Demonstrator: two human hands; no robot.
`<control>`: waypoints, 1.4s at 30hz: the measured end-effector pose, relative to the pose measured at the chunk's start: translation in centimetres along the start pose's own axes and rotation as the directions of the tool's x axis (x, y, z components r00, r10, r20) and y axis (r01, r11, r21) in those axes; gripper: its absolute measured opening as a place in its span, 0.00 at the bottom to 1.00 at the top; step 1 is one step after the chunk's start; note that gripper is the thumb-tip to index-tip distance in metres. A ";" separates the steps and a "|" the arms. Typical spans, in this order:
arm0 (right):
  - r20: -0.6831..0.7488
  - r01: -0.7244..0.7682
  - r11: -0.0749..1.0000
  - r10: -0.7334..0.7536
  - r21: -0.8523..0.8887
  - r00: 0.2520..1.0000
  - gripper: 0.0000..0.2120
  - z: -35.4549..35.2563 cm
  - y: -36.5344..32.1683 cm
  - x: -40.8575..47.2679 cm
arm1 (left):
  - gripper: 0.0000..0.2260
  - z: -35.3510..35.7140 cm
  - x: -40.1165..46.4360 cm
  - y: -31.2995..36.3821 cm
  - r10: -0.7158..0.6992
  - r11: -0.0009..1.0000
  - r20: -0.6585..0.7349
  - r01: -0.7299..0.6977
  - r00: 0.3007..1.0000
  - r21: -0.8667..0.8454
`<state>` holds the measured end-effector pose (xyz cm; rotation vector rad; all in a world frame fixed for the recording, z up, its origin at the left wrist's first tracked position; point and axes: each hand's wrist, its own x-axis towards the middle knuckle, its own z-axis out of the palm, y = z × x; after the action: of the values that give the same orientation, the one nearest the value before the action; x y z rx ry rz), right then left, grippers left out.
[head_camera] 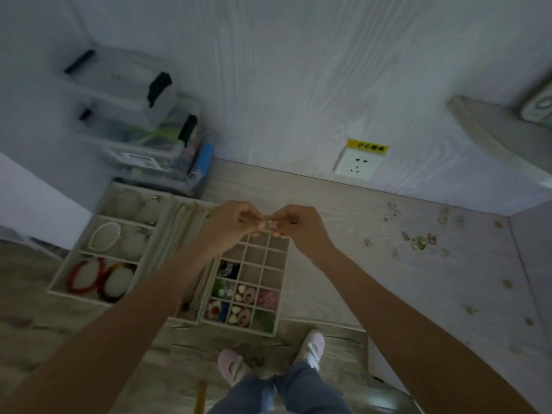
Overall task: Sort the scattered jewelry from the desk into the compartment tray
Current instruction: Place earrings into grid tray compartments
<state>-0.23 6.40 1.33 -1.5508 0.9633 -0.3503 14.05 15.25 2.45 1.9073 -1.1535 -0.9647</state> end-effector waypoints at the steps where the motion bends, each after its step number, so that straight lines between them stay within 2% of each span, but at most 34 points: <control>1: 0.001 -0.017 1.000 0.017 -0.010 1.000 0.02 0.8 0.0 0.0 | 0.02 -0.6 -0.2 -0.6 0.002 0.999 0.007 -0.002 1.000 0.050; 4: 0.009 -0.062 0.997 0.062 -0.034 0.998 0.02 2.8 0.1 -0.6 | 0.02 -1.4 -0.9 -2.1 0.043 0.982 0.014 -0.045 0.999 0.186; 7: -0.003 -0.114 0.993 0.114 -0.032 0.993 0.02 4.5 0.3 -1.2 | 0.04 -1.2 -2.0 -3.5 0.039 0.973 0.004 -0.039 0.999 0.227; 9: -0.015 -0.144 0.990 0.144 -0.008 0.990 0.07 5.0 0.3 -1.4 | 0.06 -0.5 -2.5 -3.5 0.048 0.967 -0.011 -0.044 0.999 0.251; 13: 0.002 -0.218 0.951 0.223 0.217 0.975 0.11 6.1 0.4 -2.2 | 0.05 0.0 -3.4 -3.5 0.083 0.969 -0.047 -0.070 0.995 0.238; 16: 0.011 -0.250 0.929 0.257 0.274 0.966 0.10 6.4 0.7 -2.6 | 0.06 -0.1 -3.6 -4.1 0.104 0.947 -0.018 -0.093 0.994 0.308; 20: -0.009 -0.226 0.952 0.233 0.205 0.972 0.08 6.6 1.3 -2.9 | 0.05 -0.2 -3.2 -4.8 0.096 0.905 -0.045 -0.069 0.994 0.419; 22: -0.018 -0.220 0.960 0.226 0.174 0.974 0.06 6.6 1.3 -3.0 | 0.05 -0.2 -3.0 -4.7 0.103 0.911 -0.027 -0.084 0.994 0.404; 27: -0.068 -0.230 0.961 0.243 0.152 0.968 0.09 6.1 1.1 -3.0 | 0.04 0.2 -2.6 -4.3 0.105 0.936 0.032 -0.109 0.994 0.334; 33: -0.023 -0.269 0.943 0.279 0.193 0.960 0.10 5.6 1.8 -3.5 | 0.07 0.6 -3.1 -4.2 0.113 0.933 0.062 -0.127 0.992 0.335; 37: -0.016 -0.262 0.938 0.273 0.226 0.962 0.09 5.6 2.3 -4.0 | 0.01 0.6 -3.6 -3.9 0.042 0.970 0.048 -0.052 0.998 0.238; 40: 0.000 -0.253 0.932 0.262 0.260 0.965 0.09 5.6 2.3 -4.2 | 0.07 0.7 -3.4 -4.3 -0.044 0.985 0.090 0.029 0.995 0.170; 42: -0.008 -0.246 0.931 0.257 0.271 0.966 0.09 5.8 2.3 -4.2 | 0.08 0.8 -3.4 -4.5 -0.088 0.984 0.117 0.069 0.989 0.164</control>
<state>0.33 13.55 -0.95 -1.1623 1.0874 -0.3179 14.02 19.82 -0.98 2.0575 -1.2682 -1.0747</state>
